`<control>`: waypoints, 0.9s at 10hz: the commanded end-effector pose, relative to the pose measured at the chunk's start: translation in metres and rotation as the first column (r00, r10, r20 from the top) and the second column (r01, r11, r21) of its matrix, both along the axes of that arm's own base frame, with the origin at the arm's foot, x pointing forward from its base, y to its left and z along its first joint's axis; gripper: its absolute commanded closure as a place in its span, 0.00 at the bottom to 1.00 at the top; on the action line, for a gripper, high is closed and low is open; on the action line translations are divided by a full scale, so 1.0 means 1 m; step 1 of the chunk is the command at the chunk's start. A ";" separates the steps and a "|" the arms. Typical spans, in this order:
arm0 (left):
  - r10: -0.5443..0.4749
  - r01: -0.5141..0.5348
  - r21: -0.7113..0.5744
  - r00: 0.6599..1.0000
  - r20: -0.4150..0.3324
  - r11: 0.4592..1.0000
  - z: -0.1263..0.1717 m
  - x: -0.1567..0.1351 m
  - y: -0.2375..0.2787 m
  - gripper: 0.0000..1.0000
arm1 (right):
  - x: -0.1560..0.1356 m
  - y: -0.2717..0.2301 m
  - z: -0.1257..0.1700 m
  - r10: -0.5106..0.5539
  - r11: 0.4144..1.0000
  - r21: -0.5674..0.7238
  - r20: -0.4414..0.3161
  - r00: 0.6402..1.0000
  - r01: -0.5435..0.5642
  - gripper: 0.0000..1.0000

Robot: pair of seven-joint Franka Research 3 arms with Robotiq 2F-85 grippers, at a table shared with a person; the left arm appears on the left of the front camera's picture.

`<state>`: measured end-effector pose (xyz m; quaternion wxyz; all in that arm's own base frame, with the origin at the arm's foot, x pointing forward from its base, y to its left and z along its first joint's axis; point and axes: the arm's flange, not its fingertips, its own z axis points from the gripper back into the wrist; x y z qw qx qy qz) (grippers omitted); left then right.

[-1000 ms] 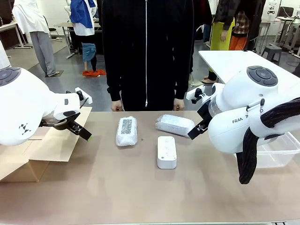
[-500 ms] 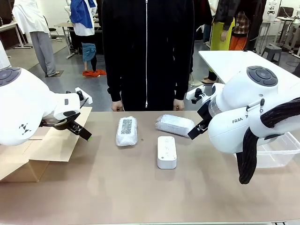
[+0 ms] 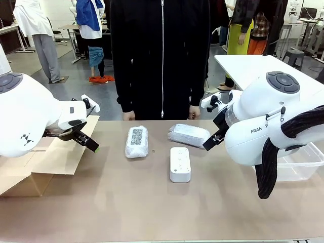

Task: Separate and place wrapped and unwrapped clocks.
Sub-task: Pick up the Digital clock indicated by the person.

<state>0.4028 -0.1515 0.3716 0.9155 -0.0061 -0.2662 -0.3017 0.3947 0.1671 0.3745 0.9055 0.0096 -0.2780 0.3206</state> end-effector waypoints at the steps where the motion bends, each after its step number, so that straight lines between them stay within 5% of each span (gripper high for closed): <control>1: 0.003 -0.003 -0.002 1.000 0.000 1.000 0.000 0.000 0.001 0.00 | 0.000 0.000 0.000 0.000 1.000 0.001 0.000 1.000 0.000 0.00; 9: 0.003 -0.003 -0.002 1.000 0.000 1.000 0.000 0.000 0.001 0.00 | 0.000 0.000 0.000 0.000 1.000 0.001 0.000 1.000 0.000 0.00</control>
